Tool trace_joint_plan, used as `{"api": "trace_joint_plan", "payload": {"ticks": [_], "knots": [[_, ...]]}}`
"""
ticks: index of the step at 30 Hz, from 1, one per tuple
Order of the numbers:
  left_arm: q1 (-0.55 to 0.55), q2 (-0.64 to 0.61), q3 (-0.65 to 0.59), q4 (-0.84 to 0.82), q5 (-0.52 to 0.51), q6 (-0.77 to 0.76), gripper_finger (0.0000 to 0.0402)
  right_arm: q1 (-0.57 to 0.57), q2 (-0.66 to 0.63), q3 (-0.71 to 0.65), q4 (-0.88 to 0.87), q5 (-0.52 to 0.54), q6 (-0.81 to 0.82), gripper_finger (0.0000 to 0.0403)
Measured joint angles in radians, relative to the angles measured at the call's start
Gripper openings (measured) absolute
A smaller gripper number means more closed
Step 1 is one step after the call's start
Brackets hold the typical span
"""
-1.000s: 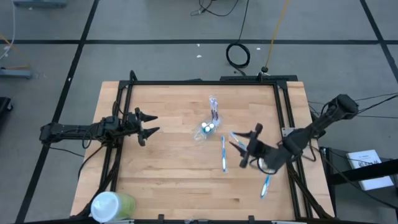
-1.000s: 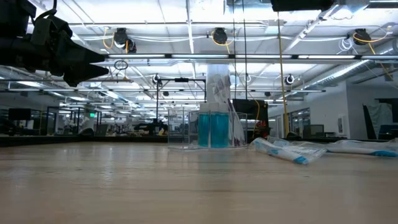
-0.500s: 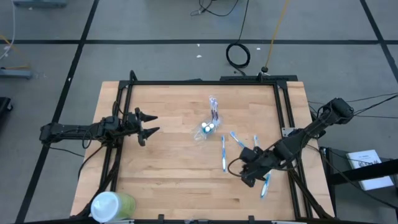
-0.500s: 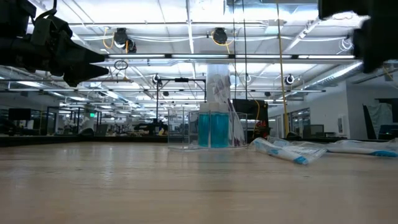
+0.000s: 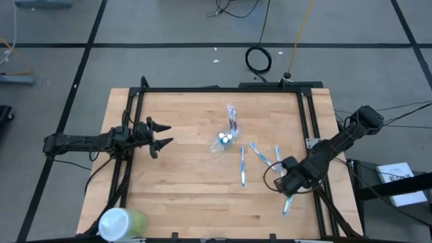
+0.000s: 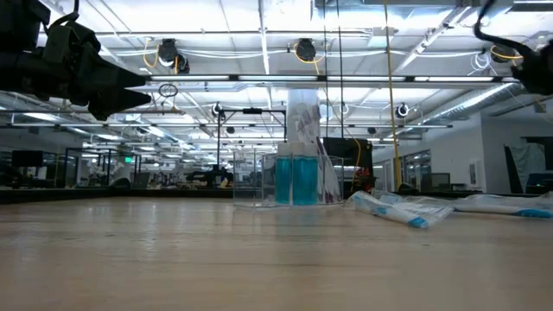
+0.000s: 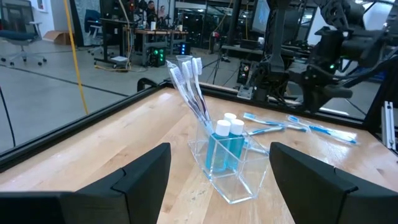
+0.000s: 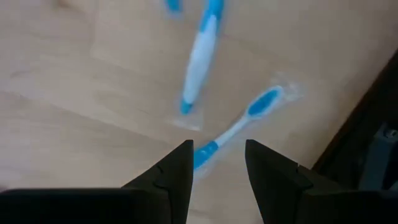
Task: Pick & Place toothbrushing station
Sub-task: Put the blue toothbrush into the transparent organizer
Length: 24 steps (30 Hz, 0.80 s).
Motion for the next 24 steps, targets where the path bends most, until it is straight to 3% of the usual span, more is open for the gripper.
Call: {"api": "trace_joint_plan", "payload": {"ticks": [11,24], "knots": [[0.000,0.000,0.000,0.000,0.000,0.000,0.0283,0.039,0.000,-0.117,0.027,-0.055,0.089,0.0141],[0.000,0.000,0.000,0.000,0.000,0.000,0.0283,0.034,-0.004,-0.286,0.294,-0.046,0.086,0.0141]]}}
